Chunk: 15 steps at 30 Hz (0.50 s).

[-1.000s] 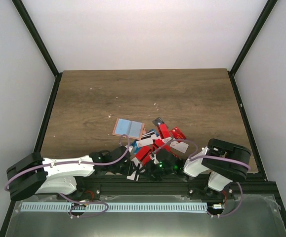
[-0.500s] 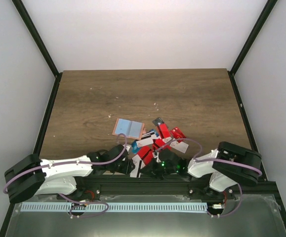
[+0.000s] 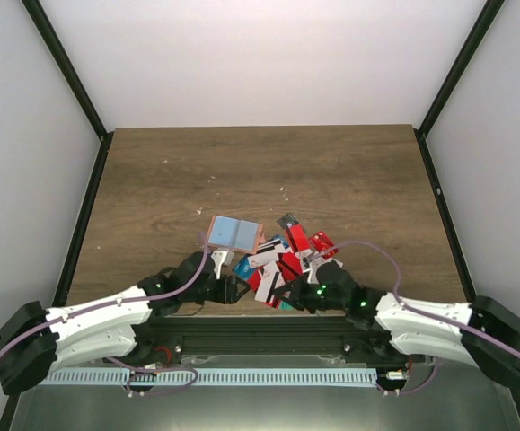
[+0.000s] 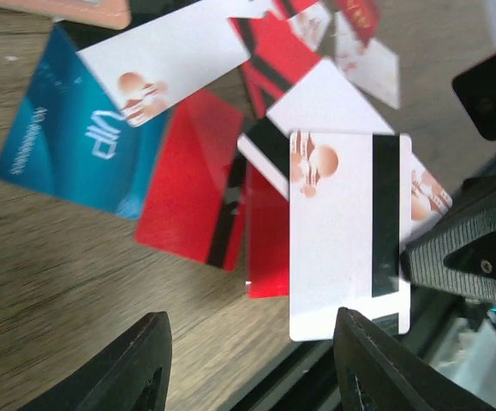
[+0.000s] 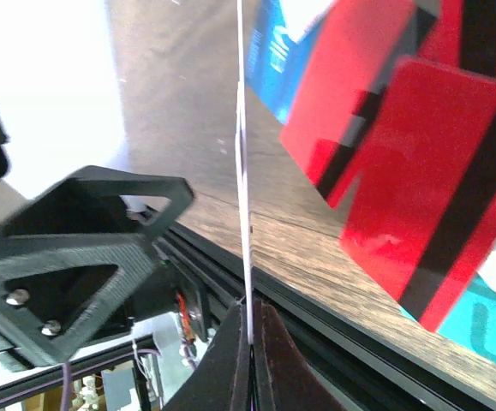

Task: Put the credit cards into the card holder

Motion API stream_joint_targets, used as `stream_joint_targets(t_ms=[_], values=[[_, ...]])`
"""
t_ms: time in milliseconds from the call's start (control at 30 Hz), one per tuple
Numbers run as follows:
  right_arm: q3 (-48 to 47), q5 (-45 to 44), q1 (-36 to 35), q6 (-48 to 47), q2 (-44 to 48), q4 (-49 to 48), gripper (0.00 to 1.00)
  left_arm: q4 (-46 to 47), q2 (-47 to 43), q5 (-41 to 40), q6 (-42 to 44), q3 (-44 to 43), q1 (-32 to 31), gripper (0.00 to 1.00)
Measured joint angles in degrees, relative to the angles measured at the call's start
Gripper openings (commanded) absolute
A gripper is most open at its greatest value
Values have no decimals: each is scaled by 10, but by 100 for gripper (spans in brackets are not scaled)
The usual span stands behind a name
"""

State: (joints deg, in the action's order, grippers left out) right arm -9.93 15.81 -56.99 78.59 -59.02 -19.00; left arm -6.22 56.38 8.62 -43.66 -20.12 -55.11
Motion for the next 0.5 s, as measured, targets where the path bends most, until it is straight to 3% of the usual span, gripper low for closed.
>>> stream_joint_targets(t_ms=[267, 500], values=[[8, 5, 48, -41, 129, 34, 1, 147, 30, 109, -5, 22, 19, 56], [10, 14, 57, -54, 164, 34, 1, 245, 82, 168, -13, 22, 19, 51]])
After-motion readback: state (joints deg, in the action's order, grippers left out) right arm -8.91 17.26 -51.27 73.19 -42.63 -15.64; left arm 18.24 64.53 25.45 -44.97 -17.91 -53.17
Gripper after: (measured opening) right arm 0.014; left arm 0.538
